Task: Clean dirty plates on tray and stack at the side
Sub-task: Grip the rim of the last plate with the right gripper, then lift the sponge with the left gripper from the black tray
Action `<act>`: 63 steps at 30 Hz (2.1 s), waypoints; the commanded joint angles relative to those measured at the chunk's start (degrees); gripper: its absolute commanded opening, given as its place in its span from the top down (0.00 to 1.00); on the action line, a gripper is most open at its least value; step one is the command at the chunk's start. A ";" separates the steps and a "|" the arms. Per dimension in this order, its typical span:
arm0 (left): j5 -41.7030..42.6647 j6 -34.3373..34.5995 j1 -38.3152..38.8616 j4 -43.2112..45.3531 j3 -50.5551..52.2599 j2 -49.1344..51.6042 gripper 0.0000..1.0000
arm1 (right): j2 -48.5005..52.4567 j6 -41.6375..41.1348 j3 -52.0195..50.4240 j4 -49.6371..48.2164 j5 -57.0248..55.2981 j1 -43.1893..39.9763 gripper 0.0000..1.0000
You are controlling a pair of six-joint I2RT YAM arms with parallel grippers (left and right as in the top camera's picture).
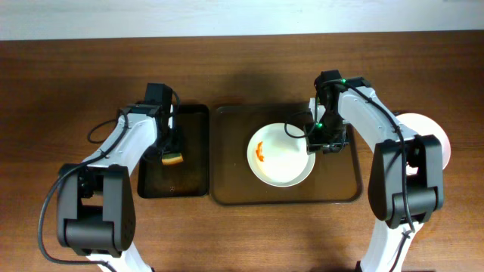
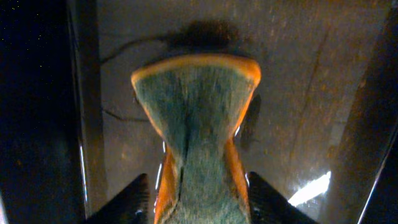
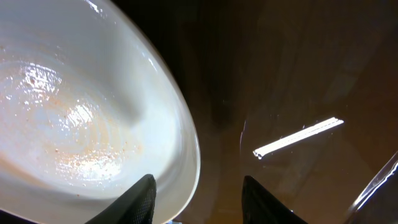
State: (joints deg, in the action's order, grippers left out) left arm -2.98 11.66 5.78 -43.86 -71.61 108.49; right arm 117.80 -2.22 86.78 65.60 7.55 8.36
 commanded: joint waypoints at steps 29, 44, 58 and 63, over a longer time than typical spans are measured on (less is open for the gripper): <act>5.81 -0.61 0.24 11.28 4.61 0.31 0.33 | -2.14 -1.38 -7.50 -10.23 1.05 0.31 0.74; 0.85 -0.63 1.73 6.71 5.95 0.48 0.71 | -2.14 -1.68 -7.82 -10.36 1.05 0.31 0.78; 6.69 -3.63 1.46 0.13 -10.73 -0.72 1.00 | -2.14 -1.70 -7.45 -9.11 1.05 0.26 0.62; -0.92 -3.63 1.46 -3.58 -13.18 -0.72 1.00 | -2.14 -1.70 -7.39 -10.60 2.38 0.22 0.55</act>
State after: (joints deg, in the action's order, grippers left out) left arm -1.19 8.75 7.38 -47.11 -83.90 108.64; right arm 116.31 -4.10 79.90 55.92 9.17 8.29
